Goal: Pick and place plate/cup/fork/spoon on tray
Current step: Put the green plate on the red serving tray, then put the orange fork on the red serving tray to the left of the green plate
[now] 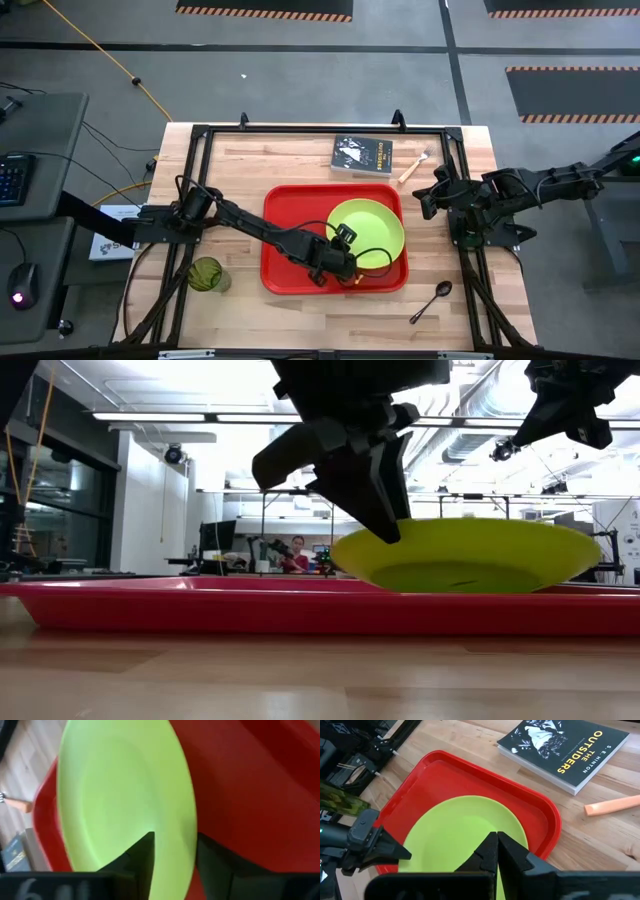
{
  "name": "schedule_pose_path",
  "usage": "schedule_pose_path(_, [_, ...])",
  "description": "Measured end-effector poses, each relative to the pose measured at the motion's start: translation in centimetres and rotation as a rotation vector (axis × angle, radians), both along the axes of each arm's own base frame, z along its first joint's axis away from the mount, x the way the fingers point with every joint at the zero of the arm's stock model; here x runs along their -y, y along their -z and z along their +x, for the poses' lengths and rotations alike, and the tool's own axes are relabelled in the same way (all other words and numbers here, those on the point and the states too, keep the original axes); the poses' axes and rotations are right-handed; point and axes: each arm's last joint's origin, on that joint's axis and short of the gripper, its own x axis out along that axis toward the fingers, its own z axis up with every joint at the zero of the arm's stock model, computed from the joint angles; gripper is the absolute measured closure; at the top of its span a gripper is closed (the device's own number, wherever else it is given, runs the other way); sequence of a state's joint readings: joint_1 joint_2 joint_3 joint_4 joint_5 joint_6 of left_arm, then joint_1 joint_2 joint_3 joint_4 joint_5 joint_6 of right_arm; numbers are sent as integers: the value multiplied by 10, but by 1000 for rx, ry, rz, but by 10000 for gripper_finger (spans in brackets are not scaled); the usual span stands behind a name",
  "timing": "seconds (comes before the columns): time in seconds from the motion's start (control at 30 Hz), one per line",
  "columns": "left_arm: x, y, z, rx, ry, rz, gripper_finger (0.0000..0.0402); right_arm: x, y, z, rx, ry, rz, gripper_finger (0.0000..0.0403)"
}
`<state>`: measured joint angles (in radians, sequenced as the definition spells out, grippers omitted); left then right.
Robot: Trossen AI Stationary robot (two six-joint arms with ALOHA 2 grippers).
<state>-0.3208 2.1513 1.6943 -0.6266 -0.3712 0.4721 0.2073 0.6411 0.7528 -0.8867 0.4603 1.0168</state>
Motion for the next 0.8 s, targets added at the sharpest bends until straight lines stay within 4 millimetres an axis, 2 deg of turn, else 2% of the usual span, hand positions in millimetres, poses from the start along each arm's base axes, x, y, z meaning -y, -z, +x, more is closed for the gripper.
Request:
schedule_pose_path(0.2, [1,1,-1,-12,-7,-61,228,0,0,0,0,0,0,403])
schedule_pose_path(0.47, [1,-1,-7,-100,-28,-103,203,0,0,0,3,5,5,403])
schedule_pose_path(0.53, [0,-9,-8,-133,-49,-100,202,0,0,0,3,5,5,403])
schedule_pose_path(0.67, [-7,-38,-16,-178,-123,-107,205,0,-1,1,16,5,8,403])
schedule_pose_path(0.8, [-29,-75,-29,-123,-251,-198,220,0,-2,2,36,6,12,403])
